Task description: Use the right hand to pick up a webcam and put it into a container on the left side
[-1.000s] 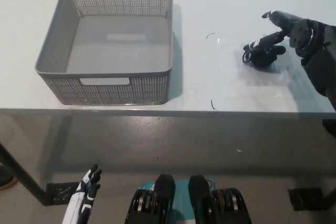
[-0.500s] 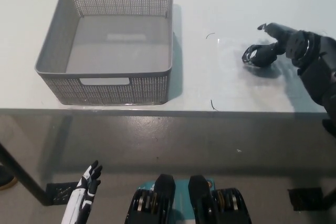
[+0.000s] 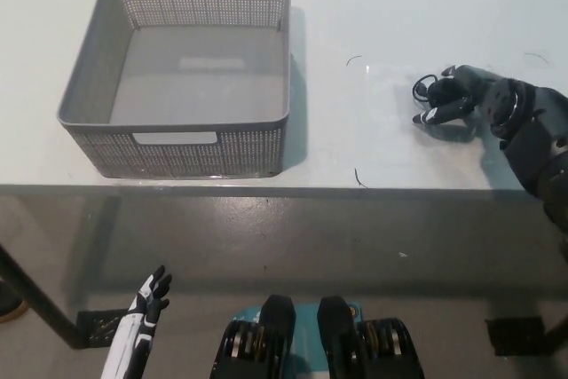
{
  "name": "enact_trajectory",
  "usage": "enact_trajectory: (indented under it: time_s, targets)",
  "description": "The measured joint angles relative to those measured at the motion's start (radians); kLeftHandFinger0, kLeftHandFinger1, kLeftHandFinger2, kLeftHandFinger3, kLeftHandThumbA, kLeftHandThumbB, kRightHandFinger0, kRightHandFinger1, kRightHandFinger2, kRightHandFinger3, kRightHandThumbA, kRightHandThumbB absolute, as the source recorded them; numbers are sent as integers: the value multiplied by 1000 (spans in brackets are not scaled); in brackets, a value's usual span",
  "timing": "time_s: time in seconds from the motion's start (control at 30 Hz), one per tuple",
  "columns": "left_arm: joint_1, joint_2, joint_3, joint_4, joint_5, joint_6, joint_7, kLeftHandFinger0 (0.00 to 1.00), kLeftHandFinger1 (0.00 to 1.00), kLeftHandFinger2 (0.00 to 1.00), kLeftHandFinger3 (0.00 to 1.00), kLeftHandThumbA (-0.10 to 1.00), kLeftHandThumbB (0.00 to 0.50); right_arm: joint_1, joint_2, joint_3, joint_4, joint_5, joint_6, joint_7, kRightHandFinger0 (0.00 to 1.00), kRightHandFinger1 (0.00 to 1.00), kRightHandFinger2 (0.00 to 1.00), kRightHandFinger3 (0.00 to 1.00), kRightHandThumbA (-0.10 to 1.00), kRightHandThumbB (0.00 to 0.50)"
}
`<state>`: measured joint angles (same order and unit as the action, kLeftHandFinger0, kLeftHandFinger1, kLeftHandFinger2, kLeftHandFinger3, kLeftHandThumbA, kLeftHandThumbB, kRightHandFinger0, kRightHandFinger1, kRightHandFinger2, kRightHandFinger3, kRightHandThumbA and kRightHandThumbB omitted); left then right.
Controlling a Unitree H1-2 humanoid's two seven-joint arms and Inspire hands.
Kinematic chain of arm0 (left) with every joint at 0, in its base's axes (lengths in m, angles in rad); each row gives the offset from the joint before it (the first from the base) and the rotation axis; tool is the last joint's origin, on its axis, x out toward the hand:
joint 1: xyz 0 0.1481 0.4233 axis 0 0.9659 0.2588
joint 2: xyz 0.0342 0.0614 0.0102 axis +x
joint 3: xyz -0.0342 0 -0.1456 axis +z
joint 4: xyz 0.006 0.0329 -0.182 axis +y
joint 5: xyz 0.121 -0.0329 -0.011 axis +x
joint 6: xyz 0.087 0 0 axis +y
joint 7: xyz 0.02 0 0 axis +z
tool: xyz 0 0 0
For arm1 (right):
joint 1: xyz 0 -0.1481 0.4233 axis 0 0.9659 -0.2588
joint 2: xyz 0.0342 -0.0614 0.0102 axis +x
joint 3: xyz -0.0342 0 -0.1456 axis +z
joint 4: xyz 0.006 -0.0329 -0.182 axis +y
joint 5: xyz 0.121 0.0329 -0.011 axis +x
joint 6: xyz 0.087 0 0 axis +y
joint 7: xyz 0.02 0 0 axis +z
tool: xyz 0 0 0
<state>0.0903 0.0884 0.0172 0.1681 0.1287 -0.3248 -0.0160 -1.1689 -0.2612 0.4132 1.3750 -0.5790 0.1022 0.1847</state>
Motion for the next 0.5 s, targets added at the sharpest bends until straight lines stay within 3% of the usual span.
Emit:
enact_trajectory:
  time_s: [0.03, 0.1, 0.13, 0.17, 0.2, 0.23, 0.3, 0.37, 0.5]
  targets:
    - [-1, 0, 1, 0, 0, 0, 0, 1000, 1000, 1000, 1000, 1000, 0, 0, 1, 2, 1, 0, -2, -4, 1000, 1000, 1000, 1000, 820, 470]
    - [-2, 0, 2, 0, 0, 0, 0, 1000, 1000, 1000, 1000, 1000, 0, 0, 3, 3, 5, 0, -6, -17, 1000, 1000, 1000, 1000, 595, 334]
    - [-2, 0, 2, 0, 0, 0, 0, 1000, 1000, 1000, 1000, 1000, 0, 0, 4, 3, 7, 1, -8, -23, 877, 965, 1000, 1000, 427, 310]
    - [-3, 0, 3, 0, 0, 0, 0, 1000, 1000, 1000, 1000, 1000, 0, 0, 4, 2, 11, 2, -12, -30, 645, 753, 871, 1000, 242, 256]
    - [-3, 0, 3, 0, 0, 0, 0, 1000, 1000, 1000, 1000, 1000, 0, 1, 5, -2, 13, 6, -15, -40, 307, 407, 523, 596, -38, 250]
    - [-3, 0, 3, 0, 0, 0, 0, 1000, 1000, 1000, 1000, 1000, 0, 4, 5, -7, 14, 10, -20, -56, 33, 171, 278, 321, -98, 182]
    - [-4, 0, 4, 0, 0, 0, 0, 1000, 1000, 1000, 1000, 1000, 0, 13, 5, -13, 14, 15, -40, -98, 1, 167, 389, 359, -100, 185]
    - [-5, 0, 4, 0, 0, 0, 0, 1000, 1000, 1000, 1000, 1000, 0, 22, 5, -17, 14, 17, -62, -142, 0, 325, 693, 614, -100, 155]
    - [-13, 0, 4, 0, 0, 0, 0, 1000, 1000, 1000, 1000, 1000, 0, 39, 6, -31, 15, 23, -109, -223, 1, 436, 825, 772, -100, 174]
